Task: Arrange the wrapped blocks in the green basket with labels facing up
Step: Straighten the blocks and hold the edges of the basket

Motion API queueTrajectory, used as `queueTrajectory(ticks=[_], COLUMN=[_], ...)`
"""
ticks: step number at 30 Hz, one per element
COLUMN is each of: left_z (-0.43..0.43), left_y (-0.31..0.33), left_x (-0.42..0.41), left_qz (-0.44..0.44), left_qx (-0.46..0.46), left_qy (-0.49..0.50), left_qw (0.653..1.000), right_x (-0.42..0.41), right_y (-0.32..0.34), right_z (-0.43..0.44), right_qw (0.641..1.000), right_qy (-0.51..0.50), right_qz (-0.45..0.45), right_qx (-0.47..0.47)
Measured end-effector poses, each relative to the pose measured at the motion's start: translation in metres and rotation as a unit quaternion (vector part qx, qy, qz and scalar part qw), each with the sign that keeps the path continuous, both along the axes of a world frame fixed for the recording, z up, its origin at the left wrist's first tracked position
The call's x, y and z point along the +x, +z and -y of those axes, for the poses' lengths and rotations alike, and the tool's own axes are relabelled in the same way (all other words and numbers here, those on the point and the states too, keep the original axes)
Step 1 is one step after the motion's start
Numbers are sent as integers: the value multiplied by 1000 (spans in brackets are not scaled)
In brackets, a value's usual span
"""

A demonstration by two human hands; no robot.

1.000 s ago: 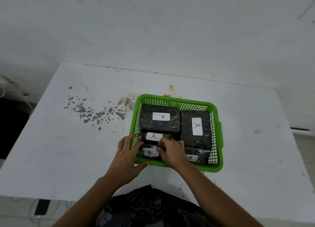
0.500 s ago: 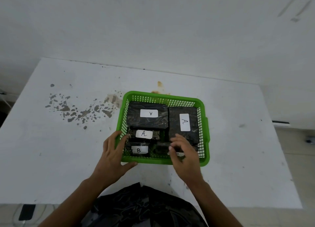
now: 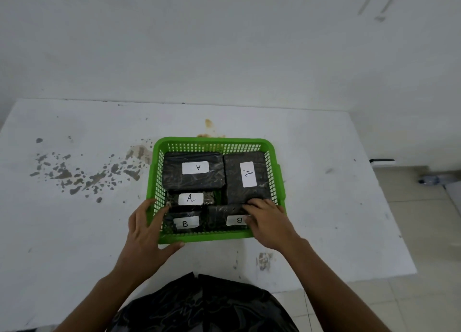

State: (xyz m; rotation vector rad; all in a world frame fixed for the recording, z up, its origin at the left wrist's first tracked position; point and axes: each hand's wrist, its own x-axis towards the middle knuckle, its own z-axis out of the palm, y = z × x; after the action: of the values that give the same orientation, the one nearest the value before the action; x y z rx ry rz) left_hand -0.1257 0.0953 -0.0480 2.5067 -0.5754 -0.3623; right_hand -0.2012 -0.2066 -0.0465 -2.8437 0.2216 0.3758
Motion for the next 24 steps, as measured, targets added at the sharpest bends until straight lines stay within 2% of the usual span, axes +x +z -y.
queueTrajectory(ticks=[3,5,8,9,11,13,24], left_z=[0,0,0,0,1,1,12], left_y=[0,-1,-1,-1,-1,0,13], left_x=[-3,-3,-3,-4,-5,-4,58], left_qz=[-1,1,0,-5,-23,-45,-33], left_qx=[-15,-27,-44,-49,-69,-94,-121], left_qy=[12,18,39,49,69,87,109], left_qw=[1000,999,998,998,995,991,986], right_x=[0,-7,-31,-40,-56,-64,17], right_y=[0,-1,-3,-5,-10,-13,2], right_z=[5,8,6,5,-1,-8,13], right_qw=[998,999,981,968,939,921,910], right_qy=[49,40,-109,-167,-243,-245,-217], right_qz=[-16,31,158,173,144,114,148], right_qx=[-36,-10,42,67,198,282,320])
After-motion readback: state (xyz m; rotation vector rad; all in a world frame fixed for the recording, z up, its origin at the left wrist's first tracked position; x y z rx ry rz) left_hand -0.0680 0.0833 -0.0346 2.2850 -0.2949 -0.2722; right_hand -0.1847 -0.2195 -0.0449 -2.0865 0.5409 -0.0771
